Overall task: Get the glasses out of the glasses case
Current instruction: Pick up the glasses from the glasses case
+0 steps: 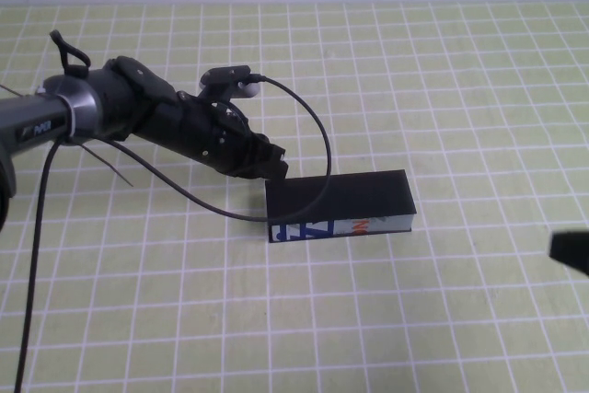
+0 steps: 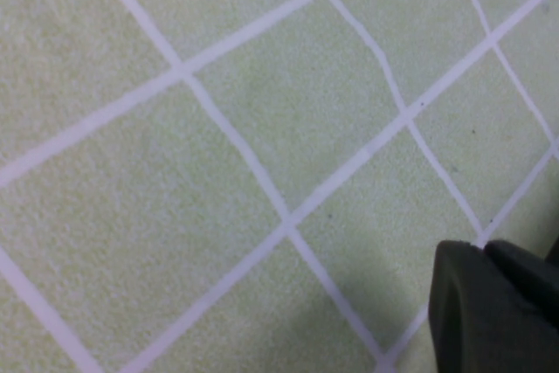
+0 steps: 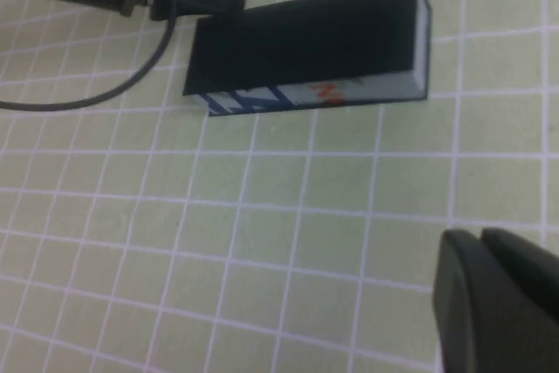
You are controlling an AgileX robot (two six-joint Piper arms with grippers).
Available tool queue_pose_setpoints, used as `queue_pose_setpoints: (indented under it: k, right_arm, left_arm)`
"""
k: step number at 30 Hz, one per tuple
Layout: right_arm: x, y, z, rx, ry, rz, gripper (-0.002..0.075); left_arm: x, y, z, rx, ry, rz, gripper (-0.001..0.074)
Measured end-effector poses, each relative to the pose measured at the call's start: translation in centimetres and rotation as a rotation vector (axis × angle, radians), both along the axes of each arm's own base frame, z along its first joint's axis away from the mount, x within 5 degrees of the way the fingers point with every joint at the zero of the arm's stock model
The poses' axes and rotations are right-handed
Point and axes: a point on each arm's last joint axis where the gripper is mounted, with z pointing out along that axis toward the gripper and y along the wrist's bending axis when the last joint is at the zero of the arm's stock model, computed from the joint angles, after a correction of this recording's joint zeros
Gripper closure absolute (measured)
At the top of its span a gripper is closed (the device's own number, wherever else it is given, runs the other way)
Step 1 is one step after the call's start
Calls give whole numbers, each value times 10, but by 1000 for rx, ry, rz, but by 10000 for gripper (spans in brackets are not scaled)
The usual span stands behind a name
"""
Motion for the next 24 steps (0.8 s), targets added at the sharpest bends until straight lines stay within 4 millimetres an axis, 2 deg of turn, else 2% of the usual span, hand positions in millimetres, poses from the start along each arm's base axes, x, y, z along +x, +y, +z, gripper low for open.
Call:
queue_pose_setpoints:
  k: [4, 8, 13, 17, 20, 24]
  right_arm:
    - [42, 21, 18, -45, 2, 130, 743]
    - [73, 63, 22, -139, -27, 295, 743]
    - [91, 123, 7, -394, -155, 559, 743]
    - [97, 151, -19, -649, -300, 760, 729]
    - [107, 161, -39, -756, -367, 839, 662]
    - [119, 167, -57, -824, -430, 867, 509]
  left_arm:
    - [1, 4, 0, -1, 4, 4, 739]
    - [2, 5, 0, -2, 7, 6, 739]
    - [1, 5, 0, -3, 11, 2, 739]
    - [0, 5, 0, -5, 14, -2, 739]
    - [0, 5, 0, -5, 15, -3, 739]
    - [0, 5, 0, -5, 15, -3, 739]
